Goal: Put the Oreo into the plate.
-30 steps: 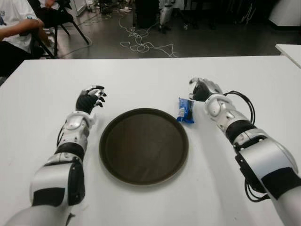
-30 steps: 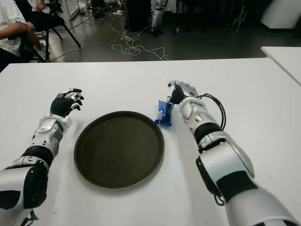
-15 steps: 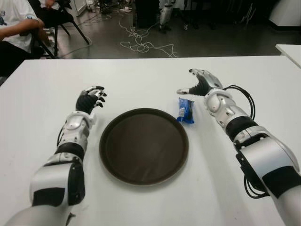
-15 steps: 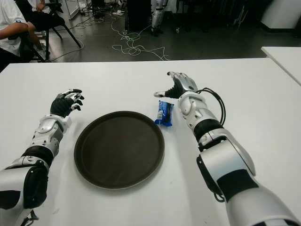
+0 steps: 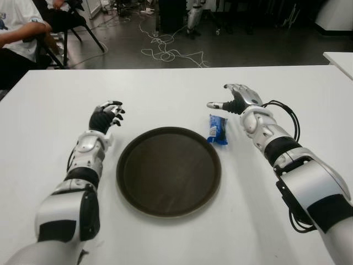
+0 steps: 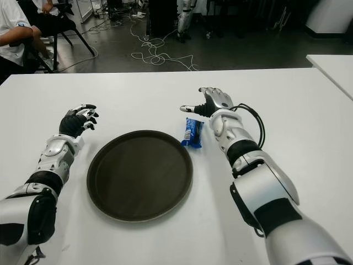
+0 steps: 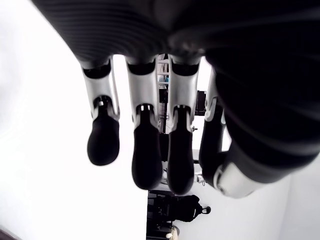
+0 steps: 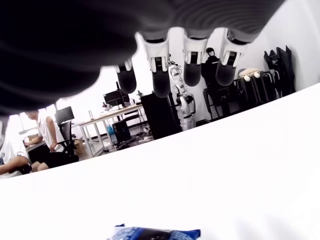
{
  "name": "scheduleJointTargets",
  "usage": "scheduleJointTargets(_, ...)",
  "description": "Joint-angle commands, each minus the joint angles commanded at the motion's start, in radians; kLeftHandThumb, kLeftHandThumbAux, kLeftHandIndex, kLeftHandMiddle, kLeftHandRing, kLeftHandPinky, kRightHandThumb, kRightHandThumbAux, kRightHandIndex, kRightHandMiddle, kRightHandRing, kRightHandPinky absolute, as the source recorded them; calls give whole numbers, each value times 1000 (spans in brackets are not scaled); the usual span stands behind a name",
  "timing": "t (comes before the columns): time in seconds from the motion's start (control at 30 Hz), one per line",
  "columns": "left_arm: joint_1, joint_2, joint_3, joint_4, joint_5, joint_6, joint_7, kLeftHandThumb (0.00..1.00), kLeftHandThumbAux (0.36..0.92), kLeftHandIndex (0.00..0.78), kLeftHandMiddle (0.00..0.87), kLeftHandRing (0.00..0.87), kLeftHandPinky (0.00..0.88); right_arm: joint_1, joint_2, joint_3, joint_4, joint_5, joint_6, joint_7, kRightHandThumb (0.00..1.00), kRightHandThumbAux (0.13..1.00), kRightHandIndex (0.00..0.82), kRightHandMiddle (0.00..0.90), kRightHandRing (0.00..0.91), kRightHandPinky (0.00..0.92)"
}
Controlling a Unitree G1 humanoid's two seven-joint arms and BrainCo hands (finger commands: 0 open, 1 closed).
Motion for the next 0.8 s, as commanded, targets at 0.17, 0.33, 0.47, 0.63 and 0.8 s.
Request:
scheduleJointTargets(0.17,2,1,-2,-2,1,-3,-3,697,717,425,589,629,681,0,7,10,6,-2,32,18,13,249,0,0,0,0)
scheduleJointTargets(0.33,3,0,-3,-4,2,-4,-1,696,717,424,580,622,674,4,15,15,12,-2,55,22,5,234,0,0,0,0)
scheduleJointTargets(0.47,2,1,-4,-4,3,-3,5,697,717,424,572,617,671,3,22,20,16,-2,72,35,12,228,0,0,0,0)
scheduleJointTargets(0.63,0,2,-4,-2,4,1,10,696,717,424,571,615,667,11,39,28,17,-7,86,35,10,221,0,0,0,0)
scheduleJointTargets(0.8,0,1,-2,-2,1,5,7,696,717,424,572,614,665,28,61,47,26,-19,93,38,1,219,0,0,0,0)
